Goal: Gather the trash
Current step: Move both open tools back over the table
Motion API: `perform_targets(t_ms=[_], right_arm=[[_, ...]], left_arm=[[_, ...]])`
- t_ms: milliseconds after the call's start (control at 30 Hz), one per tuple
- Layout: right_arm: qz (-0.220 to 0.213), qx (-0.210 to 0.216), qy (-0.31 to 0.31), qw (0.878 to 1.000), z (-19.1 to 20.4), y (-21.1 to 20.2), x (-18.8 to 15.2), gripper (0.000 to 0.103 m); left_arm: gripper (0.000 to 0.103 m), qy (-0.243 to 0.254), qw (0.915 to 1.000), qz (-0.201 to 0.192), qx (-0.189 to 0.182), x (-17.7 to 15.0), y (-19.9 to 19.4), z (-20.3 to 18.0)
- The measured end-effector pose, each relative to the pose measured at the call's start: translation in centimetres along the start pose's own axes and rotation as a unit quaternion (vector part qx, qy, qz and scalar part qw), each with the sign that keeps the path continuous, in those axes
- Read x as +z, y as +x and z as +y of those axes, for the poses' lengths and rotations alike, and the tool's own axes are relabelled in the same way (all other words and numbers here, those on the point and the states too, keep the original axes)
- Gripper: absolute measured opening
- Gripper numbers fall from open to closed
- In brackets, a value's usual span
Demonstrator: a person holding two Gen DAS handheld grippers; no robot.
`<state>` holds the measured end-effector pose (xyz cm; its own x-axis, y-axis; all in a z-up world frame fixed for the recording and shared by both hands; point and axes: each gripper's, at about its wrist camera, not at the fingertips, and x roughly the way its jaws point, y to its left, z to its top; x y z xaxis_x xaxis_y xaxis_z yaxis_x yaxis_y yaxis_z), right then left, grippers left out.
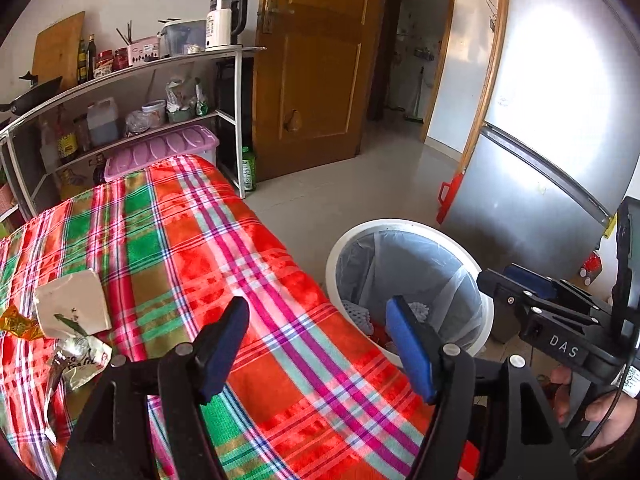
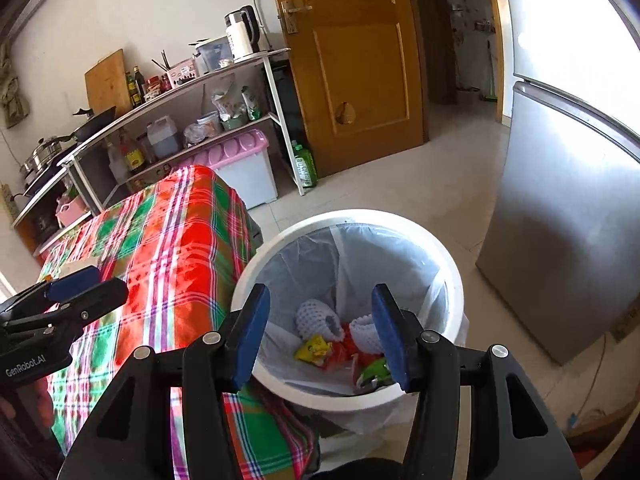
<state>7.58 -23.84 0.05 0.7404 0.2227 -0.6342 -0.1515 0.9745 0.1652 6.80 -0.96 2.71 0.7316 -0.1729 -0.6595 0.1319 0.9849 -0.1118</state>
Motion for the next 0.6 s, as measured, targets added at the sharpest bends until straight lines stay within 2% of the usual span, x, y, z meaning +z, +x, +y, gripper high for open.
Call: perform_targets(t_ms=[333,433,533,600], right_arm=[[-0.013,0.036,-0.029,0.999,5.0,-0.5,-0.1,0.054],[-0.008,0.049,-0.040,0.998,7.0,-0.2,-0.3,0.054],[0.001,0.070,-0.057,0.996,9.2,0.5,-0.7,0.054],[0.007,0.079,-0.072,0.994,10.8,1.0,-0.9,0.054]], left_arm=[[0.073,-0.032,0.9977,-0.018,0.057,-1.9,-3.4,5.8],[0.074,-0.050,0.9964,-0.021,0.066,-2.8,-4.5,7.8],[0.075,-0.053,0.9933,-0.022,0.100,-4.0,-5.4,9.9],[0.076,-0.068,0.9915,-0.018,0.109,-4.8,-5.8,11.6]])
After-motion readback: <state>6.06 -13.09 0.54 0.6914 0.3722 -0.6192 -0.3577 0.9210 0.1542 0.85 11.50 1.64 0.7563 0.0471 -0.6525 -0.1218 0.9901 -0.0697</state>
